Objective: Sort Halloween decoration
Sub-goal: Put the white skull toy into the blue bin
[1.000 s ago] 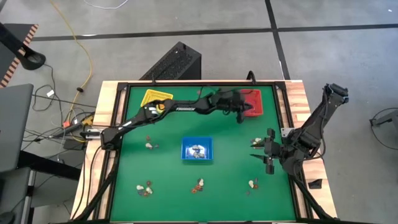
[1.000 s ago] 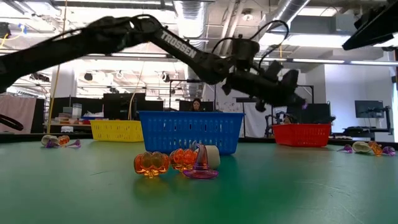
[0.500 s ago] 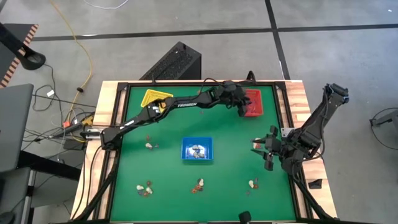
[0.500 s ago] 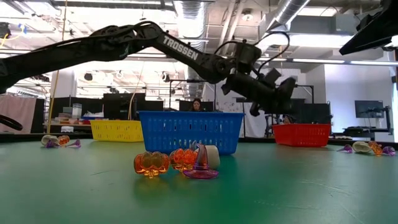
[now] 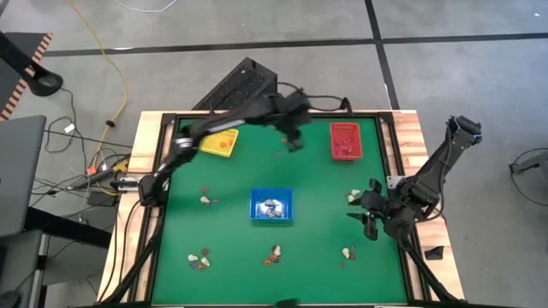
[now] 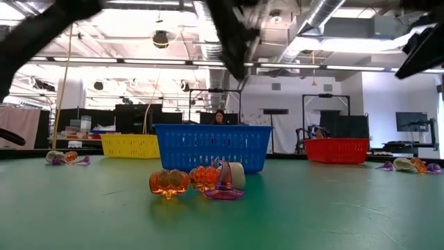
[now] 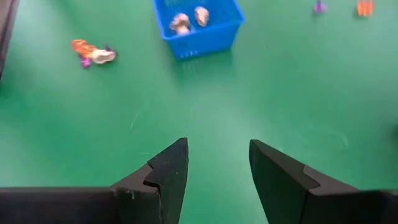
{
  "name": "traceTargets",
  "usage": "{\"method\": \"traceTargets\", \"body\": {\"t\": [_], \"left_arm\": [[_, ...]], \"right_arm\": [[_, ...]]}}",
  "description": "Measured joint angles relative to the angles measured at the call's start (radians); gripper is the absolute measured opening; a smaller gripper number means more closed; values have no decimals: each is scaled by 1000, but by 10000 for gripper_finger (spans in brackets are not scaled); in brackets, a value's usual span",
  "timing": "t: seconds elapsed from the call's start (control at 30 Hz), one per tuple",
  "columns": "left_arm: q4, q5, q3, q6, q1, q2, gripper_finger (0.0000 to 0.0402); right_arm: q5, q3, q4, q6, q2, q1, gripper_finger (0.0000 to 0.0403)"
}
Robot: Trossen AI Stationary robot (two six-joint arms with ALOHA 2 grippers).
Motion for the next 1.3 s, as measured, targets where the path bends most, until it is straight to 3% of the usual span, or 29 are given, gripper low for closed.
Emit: {"method": "traceTargets", "body": {"t": [0.1,0.17,0.27,0.37,0.5,0.63,0.73,0.87,0.97,1.07,1.2,1.3], "left_arm": [[-278,-273,-9,-49,-47,-103,122],[-408,-398,-65,-112,-71,-152,111],[-426,-467,-214,-191,-113,-199,97],[-342,-470,-439,-257,-171,-396,86],[-38,-500,-805,-304,-265,-666,77],[431,-427,-1193,-264,-397,-829,75],[874,-379,-1429,-190,-466,-975,74],[1395,-254,-1734,-84,-511,-1012,74],[1746,-139,-1883,-17,-500,-1044,74],[1901,-118,-2007,-19,-464,-1047,74],[2067,-115,-2091,-85,-402,-1092,74],[2070,-113,-2129,-144,-367,-1117,74]], "right_arm": [[-106,0,-22,54,14,-78,200],[-202,0,-36,90,29,-131,200],[-350,0,-35,125,65,-200,200],[-545,0,2,127,124,-229,200],[-677,0,101,126,214,-184,200],[-741,9,139,131,299,-138,200],[-745,25,112,170,342,-136,200],[-725,43,21,246,369,-192,200],[-718,49,-30,268,366,-233,200],[-706,49,-53,294,356,-254,200],[-570,50,-149,349,344,-316,200],[-525,50,-228,374,343,-401,200]]}}
